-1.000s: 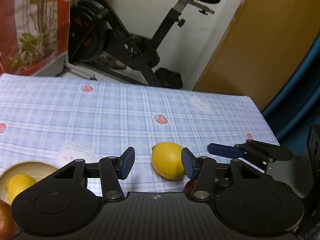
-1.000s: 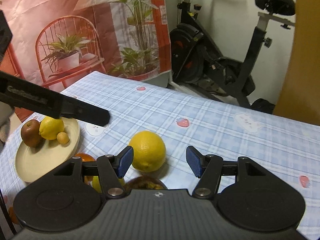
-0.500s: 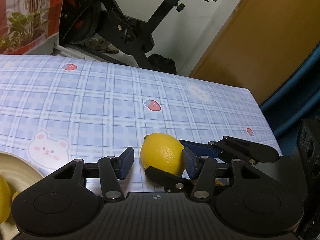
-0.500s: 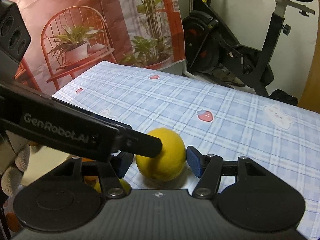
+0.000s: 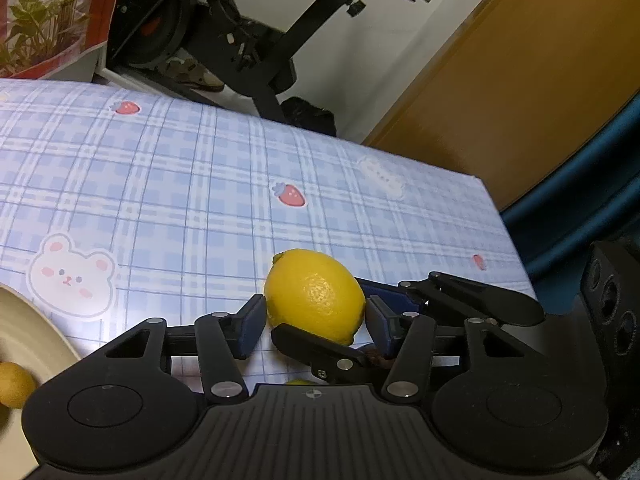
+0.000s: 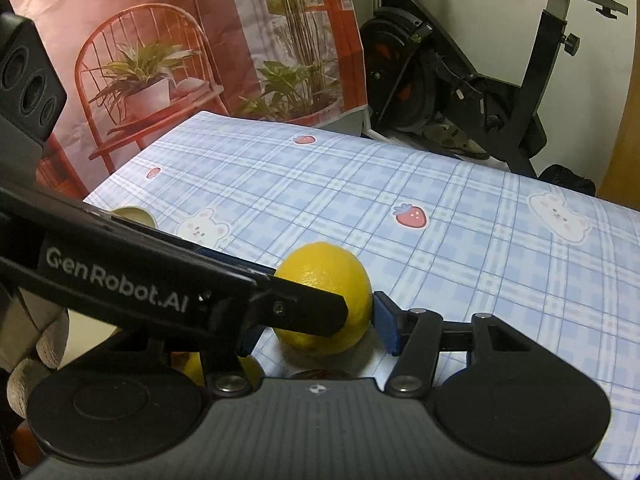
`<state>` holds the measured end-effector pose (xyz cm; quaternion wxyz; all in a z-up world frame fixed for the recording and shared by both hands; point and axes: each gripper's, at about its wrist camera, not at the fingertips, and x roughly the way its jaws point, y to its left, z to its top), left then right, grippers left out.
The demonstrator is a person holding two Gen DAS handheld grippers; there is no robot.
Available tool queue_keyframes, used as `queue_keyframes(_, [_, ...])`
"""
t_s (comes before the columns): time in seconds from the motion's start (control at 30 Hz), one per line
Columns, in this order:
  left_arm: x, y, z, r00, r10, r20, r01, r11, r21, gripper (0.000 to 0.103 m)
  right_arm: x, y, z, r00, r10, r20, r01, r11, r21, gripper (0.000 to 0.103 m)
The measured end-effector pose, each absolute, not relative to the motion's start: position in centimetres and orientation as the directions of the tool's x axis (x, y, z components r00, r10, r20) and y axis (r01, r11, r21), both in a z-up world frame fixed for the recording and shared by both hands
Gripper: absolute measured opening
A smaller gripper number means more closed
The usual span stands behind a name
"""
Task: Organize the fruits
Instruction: 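Close the left gripper on the second lemon and lift it, then carry the lemon onto the plate beside the first lemon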
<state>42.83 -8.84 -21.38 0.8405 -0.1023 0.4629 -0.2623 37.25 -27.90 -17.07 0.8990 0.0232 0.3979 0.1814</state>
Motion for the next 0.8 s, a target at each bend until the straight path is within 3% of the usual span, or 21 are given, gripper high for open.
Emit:
queue_keyframes(0.43, [37.8, -5.1, -14.4, 0.515, -0.515, -0.686, 0.384, 0.853, -0.352, 0.054, 34.5, -23.7, -11.7, 0.666, 0.384, -0.64, -0.369, 0.915, 0.165, 0.058])
queue_keyframes(0.8, [33.5, 0.3, -12.1, 0.546, -0.479, -0.687, 0.34, 0.877, -0.341, 0.054, 31.5, -17.0, -9.6, 0.653, 0.444, -0.614, -0.448, 0.88, 0.16, 0.058])
